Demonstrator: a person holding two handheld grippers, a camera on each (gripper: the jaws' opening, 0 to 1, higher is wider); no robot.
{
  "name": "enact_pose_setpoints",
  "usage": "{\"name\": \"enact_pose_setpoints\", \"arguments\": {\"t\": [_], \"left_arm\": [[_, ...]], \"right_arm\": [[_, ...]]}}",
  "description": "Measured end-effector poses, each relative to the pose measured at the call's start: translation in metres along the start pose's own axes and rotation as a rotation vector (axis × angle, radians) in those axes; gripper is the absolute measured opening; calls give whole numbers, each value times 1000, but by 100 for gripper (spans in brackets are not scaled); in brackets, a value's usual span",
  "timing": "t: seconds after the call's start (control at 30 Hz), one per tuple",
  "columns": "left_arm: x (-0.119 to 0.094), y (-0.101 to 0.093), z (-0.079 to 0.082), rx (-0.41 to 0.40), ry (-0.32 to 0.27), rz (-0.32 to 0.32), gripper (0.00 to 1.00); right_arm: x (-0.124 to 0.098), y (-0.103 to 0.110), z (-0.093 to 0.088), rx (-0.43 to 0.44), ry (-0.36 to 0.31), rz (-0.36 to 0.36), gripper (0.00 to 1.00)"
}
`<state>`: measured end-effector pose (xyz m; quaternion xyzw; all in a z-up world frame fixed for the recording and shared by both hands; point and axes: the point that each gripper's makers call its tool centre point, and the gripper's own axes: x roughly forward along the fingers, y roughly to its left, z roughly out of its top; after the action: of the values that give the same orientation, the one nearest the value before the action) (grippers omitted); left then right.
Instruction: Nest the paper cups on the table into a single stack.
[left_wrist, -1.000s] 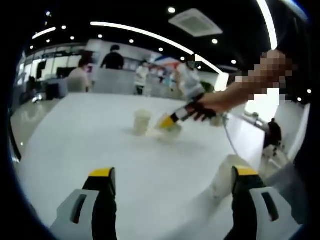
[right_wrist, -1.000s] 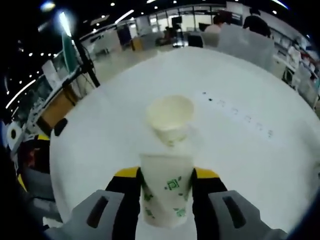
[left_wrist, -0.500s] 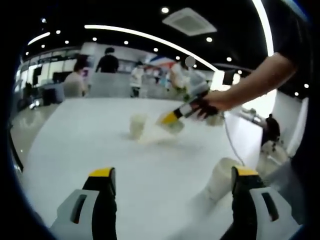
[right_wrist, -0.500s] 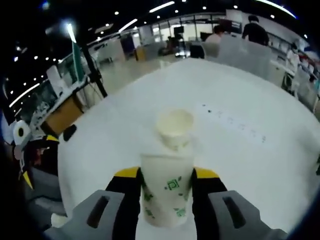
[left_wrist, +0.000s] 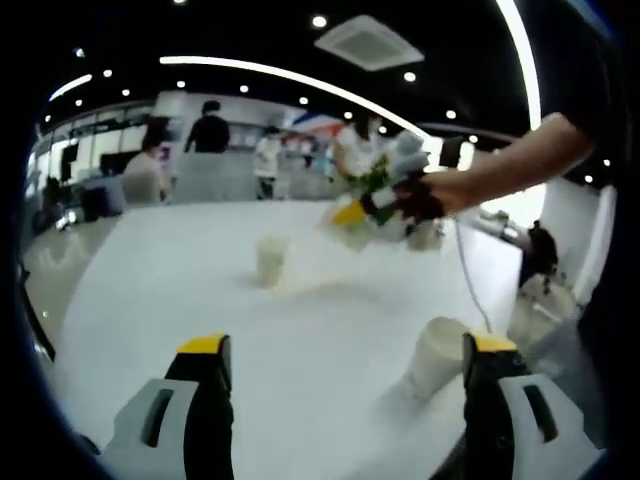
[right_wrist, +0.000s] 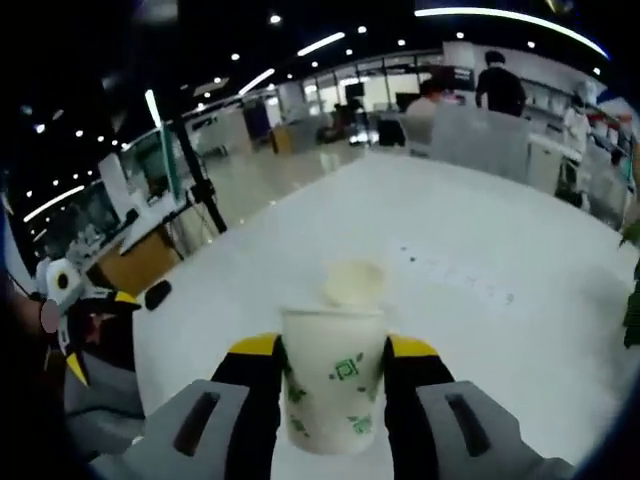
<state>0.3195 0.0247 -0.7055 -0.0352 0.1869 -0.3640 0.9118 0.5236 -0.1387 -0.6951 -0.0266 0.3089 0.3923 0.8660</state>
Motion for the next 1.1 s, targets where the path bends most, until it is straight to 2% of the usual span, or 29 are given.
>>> {"name": "enact_pose_setpoints", "arguments": {"t": [0.37,0.53,0.67,1.1], "left_arm": [[-7,0,3,33,17,-9,95],[-7,-3,4,39,21,-14,95],[-7,-4,4,40,21,-15,95],[-14,-7,6,49,15,-11,95]], "right_arm": [[-29,21,32,-23,-137,33,37],[-41,35,56,-34,-237,76,37],[-49,46,64,-39,-276,98,37],[-84,74,90,37,-429,176,37]]}}
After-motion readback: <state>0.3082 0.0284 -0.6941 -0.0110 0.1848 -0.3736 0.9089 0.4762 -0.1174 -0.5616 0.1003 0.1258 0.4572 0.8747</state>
